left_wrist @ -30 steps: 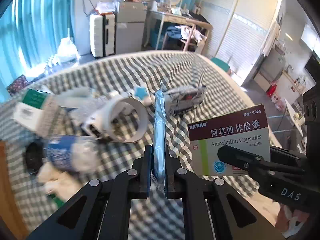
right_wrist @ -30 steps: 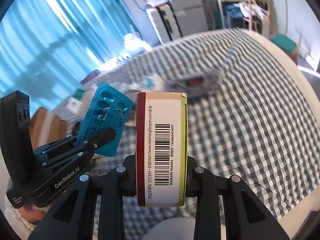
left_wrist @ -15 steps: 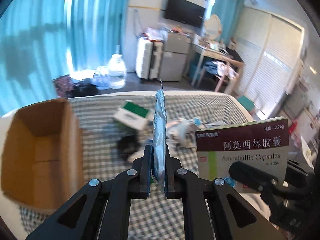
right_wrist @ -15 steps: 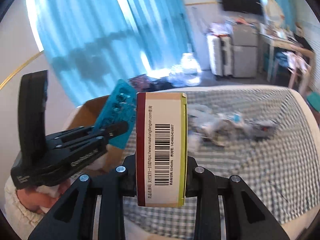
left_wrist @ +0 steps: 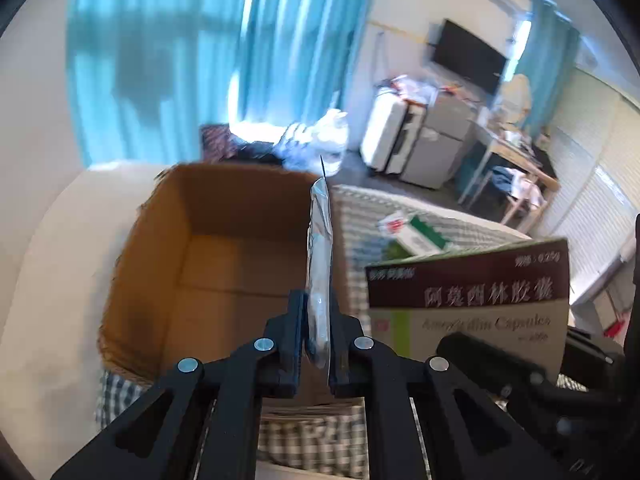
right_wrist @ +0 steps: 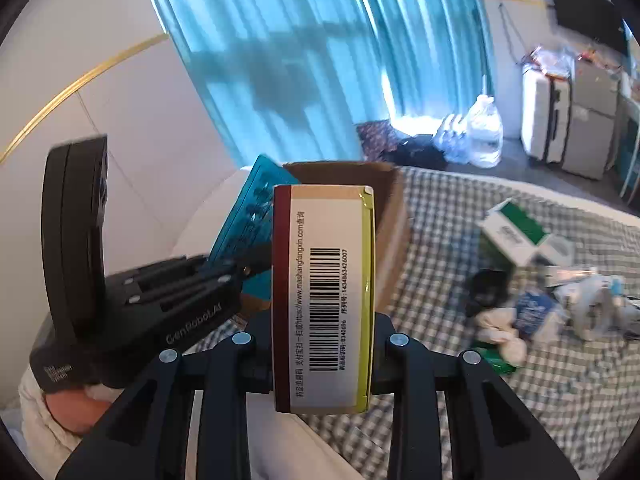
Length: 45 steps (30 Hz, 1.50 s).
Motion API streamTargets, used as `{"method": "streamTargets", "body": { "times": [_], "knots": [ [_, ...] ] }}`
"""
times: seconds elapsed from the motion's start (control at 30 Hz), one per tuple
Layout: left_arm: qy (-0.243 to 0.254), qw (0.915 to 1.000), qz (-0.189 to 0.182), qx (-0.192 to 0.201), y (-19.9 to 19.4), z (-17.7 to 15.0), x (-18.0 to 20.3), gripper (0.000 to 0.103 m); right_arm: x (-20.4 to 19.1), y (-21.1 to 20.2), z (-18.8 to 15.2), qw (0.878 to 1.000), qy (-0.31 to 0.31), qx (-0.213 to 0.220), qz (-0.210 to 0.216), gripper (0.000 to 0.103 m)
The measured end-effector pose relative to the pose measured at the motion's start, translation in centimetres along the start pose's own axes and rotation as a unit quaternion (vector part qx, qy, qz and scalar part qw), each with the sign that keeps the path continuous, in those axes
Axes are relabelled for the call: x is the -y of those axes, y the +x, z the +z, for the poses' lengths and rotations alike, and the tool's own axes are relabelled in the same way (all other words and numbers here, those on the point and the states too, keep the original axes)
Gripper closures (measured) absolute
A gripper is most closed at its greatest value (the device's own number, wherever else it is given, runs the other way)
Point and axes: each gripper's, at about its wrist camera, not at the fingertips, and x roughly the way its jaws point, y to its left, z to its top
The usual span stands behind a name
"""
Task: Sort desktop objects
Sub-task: 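Carry both items to the cardboard box and open both tools to drop them, then grasp the green snack bag with the left tool while the right grasps the tape roll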
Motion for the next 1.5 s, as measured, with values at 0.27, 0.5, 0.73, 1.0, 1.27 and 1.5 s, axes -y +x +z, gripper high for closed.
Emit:
{"method": "streamTargets", "body": {
  "times": [0.27, 0.5, 0.73, 1.0, 1.27, 1.5],
  "knots": [
    [-0.033, 0.9979, 0.032, -0.046, 3.1, -0.6, -5.5, 0.094, -0.7, 6.6, 1.3, 0.999, -0.006, -0.037, 0.009, 0.072],
    [-0.041, 0.9960, 0.068, -0.041, 3.1, -0.4, -6.5, 0.033, -0.2, 5.6, 2.6, 1.000, 0.017, 0.023, 0.002, 0.019],
    [-0.026, 0.9960, 0.083, -0.017, 1.4, 0.0, -3.6, 0.017, 2.7, -0.5, 1.7, 0.995, 0.029, 0.087, -0.051, 0.019],
    [0.010, 0.9996, 0.021, 0.014, 0.0, -0.9, 5.4, 0.000, 11.0, -9.3, -2.1, 0.976, 0.093, 0.127, -0.148, 0.017],
    [0.031, 0.9976, -0.050, -0.036, 4.0, -4.9, 14.7, 0.000, 18.6, -14.4, -7.7, 0.954, 0.166, 0.129, -0.216, 0.016],
    [0.067, 0.9930, -0.036, -0.091, 10.0, -8.5, 17.9, 0.000, 22.8, -11.8, -10.8, 0.947, 0.204, 0.107, -0.222, 0.016]
  ]
}}
